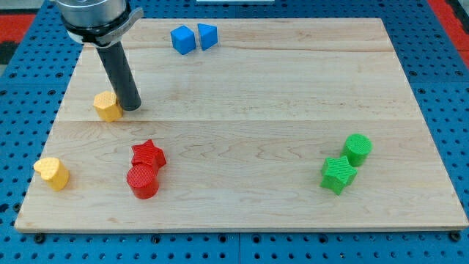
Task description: Push yellow hexagon slightly down
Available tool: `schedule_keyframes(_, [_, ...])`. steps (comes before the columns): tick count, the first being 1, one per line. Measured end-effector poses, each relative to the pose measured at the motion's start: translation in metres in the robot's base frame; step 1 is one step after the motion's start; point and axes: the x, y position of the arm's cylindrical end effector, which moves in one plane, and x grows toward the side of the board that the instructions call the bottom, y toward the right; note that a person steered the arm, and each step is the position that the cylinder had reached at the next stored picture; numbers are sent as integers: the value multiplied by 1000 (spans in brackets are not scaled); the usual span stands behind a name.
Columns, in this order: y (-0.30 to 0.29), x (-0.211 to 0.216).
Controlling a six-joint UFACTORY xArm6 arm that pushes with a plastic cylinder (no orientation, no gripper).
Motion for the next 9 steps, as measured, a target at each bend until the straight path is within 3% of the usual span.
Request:
schedule_keyframes(1, [6,-11])
schedule_keyframes(3, [-7,8])
schedule_keyframes(4, [7,-55])
schedule_keyframes(5, [-44,-20])
schedule_keyframes(7, [-55,59])
schedule_keyframes(9, [-47,50])
